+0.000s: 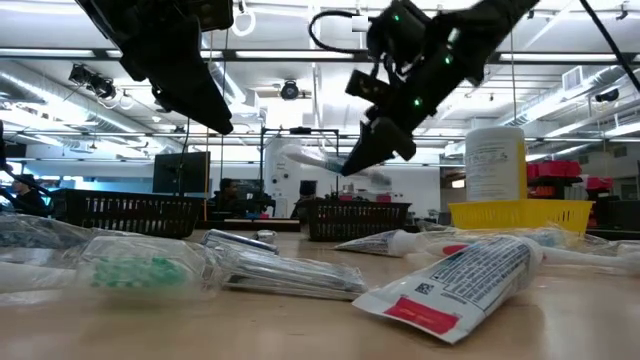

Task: Pick & Place Travel size toiletries
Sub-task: Put the blue toothbrush into the top black basket

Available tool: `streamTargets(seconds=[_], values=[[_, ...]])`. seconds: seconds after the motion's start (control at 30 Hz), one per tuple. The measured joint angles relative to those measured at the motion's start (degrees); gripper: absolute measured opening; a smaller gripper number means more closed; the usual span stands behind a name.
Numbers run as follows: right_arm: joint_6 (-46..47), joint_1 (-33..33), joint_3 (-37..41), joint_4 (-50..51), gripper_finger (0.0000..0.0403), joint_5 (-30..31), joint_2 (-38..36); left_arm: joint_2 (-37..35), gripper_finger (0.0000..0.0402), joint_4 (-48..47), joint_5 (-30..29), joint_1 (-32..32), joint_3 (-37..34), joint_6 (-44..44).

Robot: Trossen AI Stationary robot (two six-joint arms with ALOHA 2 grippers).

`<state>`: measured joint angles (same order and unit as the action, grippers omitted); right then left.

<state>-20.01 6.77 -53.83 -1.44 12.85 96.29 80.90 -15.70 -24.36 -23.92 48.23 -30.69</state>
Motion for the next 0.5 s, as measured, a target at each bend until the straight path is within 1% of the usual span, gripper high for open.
streamTargets(seconds=[0.1,0.23,0.37,0.5], values=[[-0.06,1.87,4.73,-7.18,0.0031,-0.97,0.0,0.0,0.0174,0.0,-0.01,0.0,0.0,0.57],[-2.98,3.39,9.23,-16.14,0.0034,-1.25,0.02,0.0,0.0174,-0.01,-0.01,0.0,0.0,0.67],[-1.58,4.87,11.65,-18.31,0.0051,-2.18,0.57,0.0,0.0174,0.05,0.0,0.0,0.0,0.58],[-2.01,5.38,11.92,-19.62,0.0078,-5.57,0.52,0.0,0.0174,0.2,0.0,0.0,0.0,-0.05]])
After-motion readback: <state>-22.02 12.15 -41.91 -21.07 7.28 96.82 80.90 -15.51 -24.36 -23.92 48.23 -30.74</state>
